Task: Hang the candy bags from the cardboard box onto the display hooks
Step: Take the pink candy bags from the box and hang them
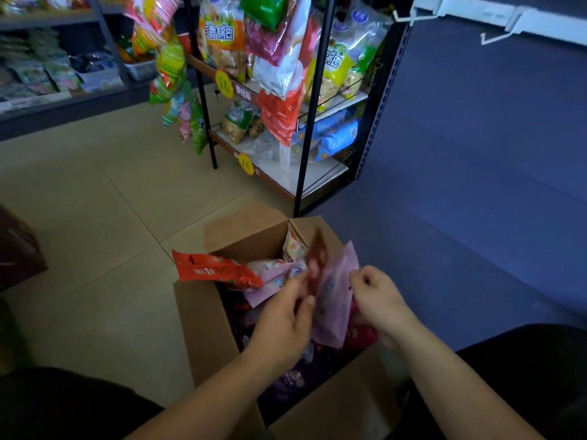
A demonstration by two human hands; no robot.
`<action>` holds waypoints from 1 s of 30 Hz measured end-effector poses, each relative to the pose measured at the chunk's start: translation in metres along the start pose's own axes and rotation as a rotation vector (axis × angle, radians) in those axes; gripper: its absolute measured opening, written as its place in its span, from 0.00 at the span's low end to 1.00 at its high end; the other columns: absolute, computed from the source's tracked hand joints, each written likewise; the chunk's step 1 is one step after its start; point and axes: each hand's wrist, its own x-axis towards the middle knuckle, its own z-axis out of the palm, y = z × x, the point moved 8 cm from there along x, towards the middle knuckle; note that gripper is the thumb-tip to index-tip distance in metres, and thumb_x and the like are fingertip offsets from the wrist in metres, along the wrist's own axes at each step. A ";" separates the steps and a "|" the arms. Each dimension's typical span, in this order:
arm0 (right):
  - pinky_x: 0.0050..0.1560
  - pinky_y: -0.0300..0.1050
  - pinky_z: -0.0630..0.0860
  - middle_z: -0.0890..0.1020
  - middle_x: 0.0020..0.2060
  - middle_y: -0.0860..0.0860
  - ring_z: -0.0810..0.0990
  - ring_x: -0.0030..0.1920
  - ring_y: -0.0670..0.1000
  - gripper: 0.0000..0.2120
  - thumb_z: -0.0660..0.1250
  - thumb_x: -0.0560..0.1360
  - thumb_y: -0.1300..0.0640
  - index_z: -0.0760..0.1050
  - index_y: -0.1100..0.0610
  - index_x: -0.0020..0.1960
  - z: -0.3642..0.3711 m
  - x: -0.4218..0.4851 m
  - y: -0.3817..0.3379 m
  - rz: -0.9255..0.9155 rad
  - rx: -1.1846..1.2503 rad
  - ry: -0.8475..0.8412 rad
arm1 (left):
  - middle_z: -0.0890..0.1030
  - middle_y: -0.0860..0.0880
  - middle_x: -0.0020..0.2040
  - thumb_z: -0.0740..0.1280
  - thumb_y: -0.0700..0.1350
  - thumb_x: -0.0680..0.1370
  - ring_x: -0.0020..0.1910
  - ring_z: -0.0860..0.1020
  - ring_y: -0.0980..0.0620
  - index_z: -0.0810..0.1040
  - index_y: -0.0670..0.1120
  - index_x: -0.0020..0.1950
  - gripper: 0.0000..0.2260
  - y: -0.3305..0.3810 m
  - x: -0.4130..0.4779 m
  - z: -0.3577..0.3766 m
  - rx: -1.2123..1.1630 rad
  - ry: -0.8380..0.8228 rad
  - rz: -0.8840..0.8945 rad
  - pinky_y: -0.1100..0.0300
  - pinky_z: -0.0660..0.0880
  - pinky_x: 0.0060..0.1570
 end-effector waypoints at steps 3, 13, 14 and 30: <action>0.40 0.53 0.84 0.86 0.45 0.63 0.87 0.45 0.63 0.11 0.61 0.84 0.57 0.76 0.65 0.53 0.013 0.004 0.016 0.136 0.267 -0.058 | 0.71 0.58 0.76 0.61 0.44 0.82 0.74 0.67 0.66 0.73 0.51 0.50 0.03 -0.001 -0.015 0.037 0.026 -0.213 0.064 0.65 0.68 0.69; 0.55 0.65 0.83 0.85 0.54 0.66 0.86 0.55 0.67 0.11 0.58 0.86 0.59 0.76 0.64 0.56 0.022 0.004 0.022 0.194 0.618 -0.196 | 0.81 0.62 0.61 0.69 0.45 0.79 0.62 0.79 0.62 0.74 0.54 0.71 0.20 -0.003 -0.006 0.022 0.130 -0.091 0.019 0.62 0.76 0.62; 0.57 0.65 0.82 0.84 0.57 0.66 0.85 0.57 0.66 0.11 0.57 0.86 0.59 0.76 0.64 0.58 0.022 0.005 0.019 0.179 0.621 -0.209 | 0.83 0.59 0.57 0.67 0.42 0.80 0.59 0.80 0.61 0.77 0.51 0.67 0.16 -0.011 0.001 0.016 0.049 -0.061 -0.034 0.59 0.78 0.61; 0.57 0.68 0.81 0.87 0.49 0.66 0.87 0.51 0.68 0.12 0.79 0.70 0.60 0.85 0.64 0.50 -0.031 0.010 -0.025 -0.173 0.532 -0.080 | 0.77 0.29 0.38 0.82 0.46 0.69 0.38 0.73 0.42 0.65 0.31 0.45 0.28 -0.002 0.035 -0.063 -0.503 0.180 -0.352 0.51 0.69 0.30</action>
